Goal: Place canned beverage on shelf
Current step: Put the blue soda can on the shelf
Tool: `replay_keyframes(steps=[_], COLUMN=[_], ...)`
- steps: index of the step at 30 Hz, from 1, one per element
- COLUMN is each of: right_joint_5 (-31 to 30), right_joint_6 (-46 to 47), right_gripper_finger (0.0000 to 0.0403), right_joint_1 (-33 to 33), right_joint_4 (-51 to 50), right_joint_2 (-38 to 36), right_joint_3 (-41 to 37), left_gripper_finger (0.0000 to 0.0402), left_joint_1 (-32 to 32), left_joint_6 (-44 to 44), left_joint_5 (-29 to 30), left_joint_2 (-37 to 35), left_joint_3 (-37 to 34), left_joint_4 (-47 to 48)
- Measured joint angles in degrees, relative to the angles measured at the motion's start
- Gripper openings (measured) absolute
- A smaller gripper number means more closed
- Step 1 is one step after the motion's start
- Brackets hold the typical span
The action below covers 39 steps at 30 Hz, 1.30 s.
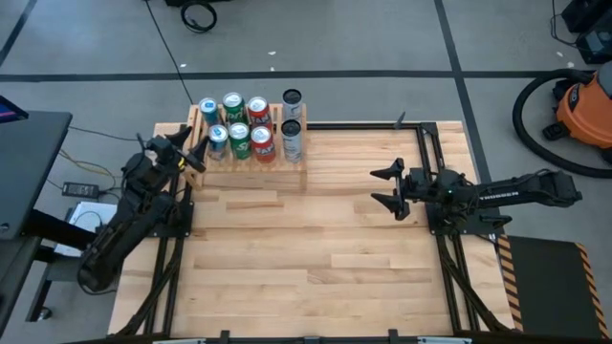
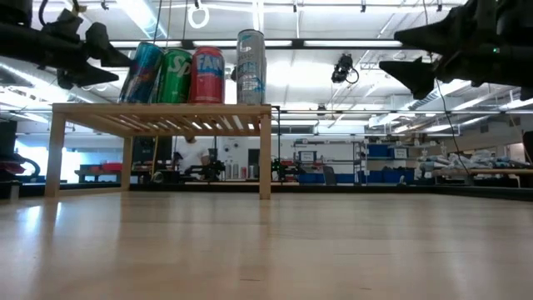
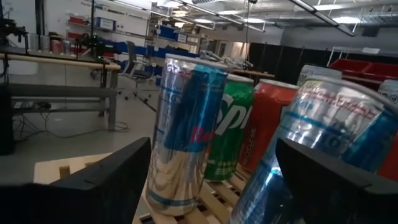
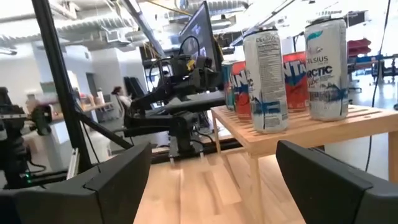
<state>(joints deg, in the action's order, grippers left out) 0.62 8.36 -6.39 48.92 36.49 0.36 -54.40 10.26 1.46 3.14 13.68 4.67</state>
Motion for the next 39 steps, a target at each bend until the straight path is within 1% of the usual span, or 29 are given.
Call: replay_keyframes(steps=[4, 9, 12, 17, 23, 26, 30, 32, 34, 37, 39], right_joint_5=[-0.10, -4.28, -5.54, -5.70, -5.71, -5.69, -5.68, -5.66, -5.64, -5.58, -5.53], right_joint_6=[-2.52, -1.58, -1.27, -3.74, -5.48, -5.90, -5.55, -5.56, -5.55, -5.55, -5.48], right_gripper_finger=[0.0355, 0.0355, 0.0355, 0.0355, 0.0355, 0.0355, 0.0355, 0.0355, 0.0355, 0.0355, 0.0355], right_joint_1=[0.00, 0.00, -0.01, -0.02, -0.07, -0.07, -0.07, -0.07, -0.07, -0.07, -0.07], right_joint_4=[-2.30, -9.05, -9.63, -9.59, -9.62, -9.89, -10.07, -10.08, -10.07, -10.07, -10.07], right_joint_2=[-0.01, 0.02, 0.02, 0.02, 0.02, 0.02, 0.02, 0.02, 0.02, 0.02, 0.02], right_joint_3=[0.00, 0.00, 0.00, 0.00, 0.00, 0.00, 0.00, 0.00, 0.00, 0.00, 0.00], left_gripper_finger=[0.0349, 0.0349, 0.0349, 0.0349, 0.0349, 0.0349, 0.0349, 0.0349, 0.0349, 0.0349, 0.0349], left_joint_1=[1.27, 2.66, 3.50, 4.87, 7.58, 9.32, 12.27, 13.96, 15.62, 17.35, 17.94], left_joint_6=[-0.48, -0.83, -1.11, -1.81, -4.09, -7.03, -8.21, -9.31, -9.62, -9.37, -8.26], left_joint_5=[3.40, 7.11, 8.11, 9.96, 10.15, 9.78, 6.79, 6.20, 6.24, 5.93, 7.04], left_joint_2=[0.02, 0.07, 0.07, 0.07, 0.04, 0.04, 0.07, 0.09, 0.00, -0.02, 0.08], left_joint_3=[-0.06, -0.10, -0.10, -0.10, -0.08, -0.03, -0.08, -0.32, -1.71, -5.80, -8.96], left_joint_4=[0.81, 1.47, 1.60, 1.64, 2.59, 3.36, 4.94, 5.34, 3.20, -2.20, -4.44])
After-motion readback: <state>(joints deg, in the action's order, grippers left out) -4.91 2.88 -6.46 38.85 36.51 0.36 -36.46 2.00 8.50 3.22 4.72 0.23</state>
